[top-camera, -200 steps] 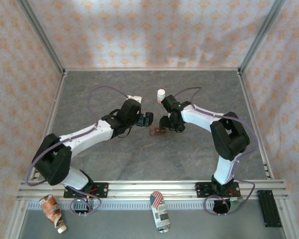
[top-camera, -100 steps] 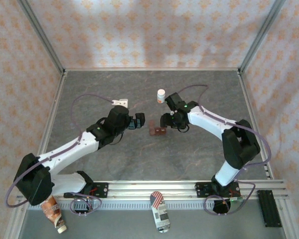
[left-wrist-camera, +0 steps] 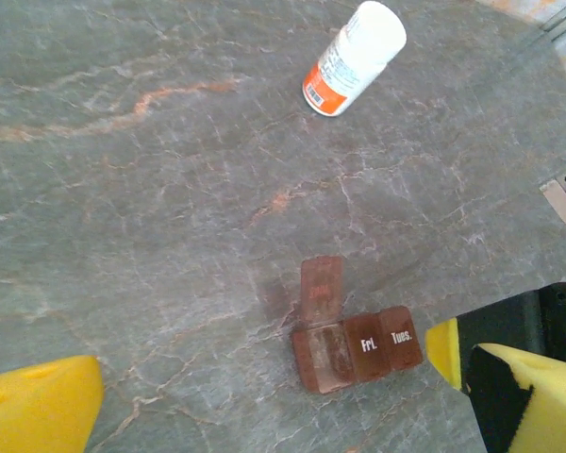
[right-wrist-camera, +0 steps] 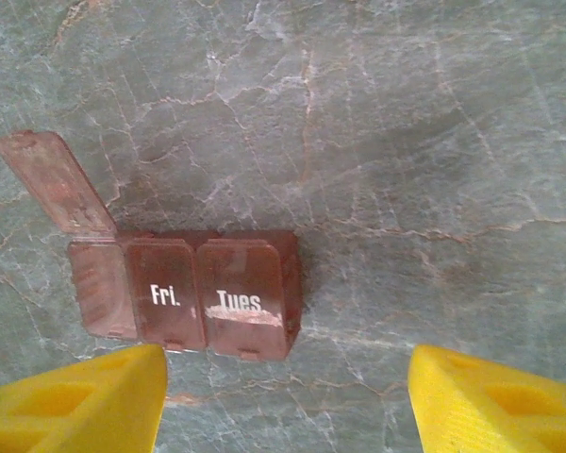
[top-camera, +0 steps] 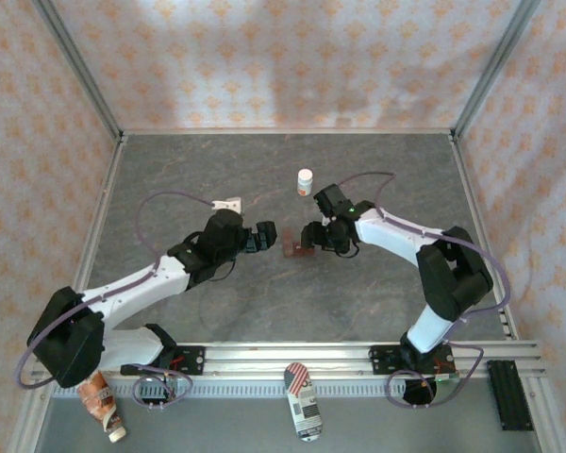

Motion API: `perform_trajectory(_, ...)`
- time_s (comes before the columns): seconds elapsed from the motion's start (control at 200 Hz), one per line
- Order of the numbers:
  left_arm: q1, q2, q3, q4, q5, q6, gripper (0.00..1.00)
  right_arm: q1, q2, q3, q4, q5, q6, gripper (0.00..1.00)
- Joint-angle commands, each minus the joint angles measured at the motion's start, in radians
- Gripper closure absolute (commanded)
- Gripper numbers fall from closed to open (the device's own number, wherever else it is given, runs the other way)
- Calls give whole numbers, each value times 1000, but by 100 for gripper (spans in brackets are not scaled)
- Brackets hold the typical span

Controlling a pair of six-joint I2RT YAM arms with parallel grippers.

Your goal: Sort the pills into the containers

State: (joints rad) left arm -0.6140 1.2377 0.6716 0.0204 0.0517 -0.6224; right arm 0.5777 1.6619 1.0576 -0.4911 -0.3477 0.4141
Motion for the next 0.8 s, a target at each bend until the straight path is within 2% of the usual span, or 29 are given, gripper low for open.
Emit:
perform_trajectory(0.0,21,54,-41,154,86,-58,0,1,9,-23,62,-33,48,32)
perform_trajectory(0.33,28,211,-63,349,202,-144,0,2,2,-57,102,-30,98,32)
perform_trajectory(0.796,27,273,-67,418,211,-172,0,9,46,-58,144,-42,125,33)
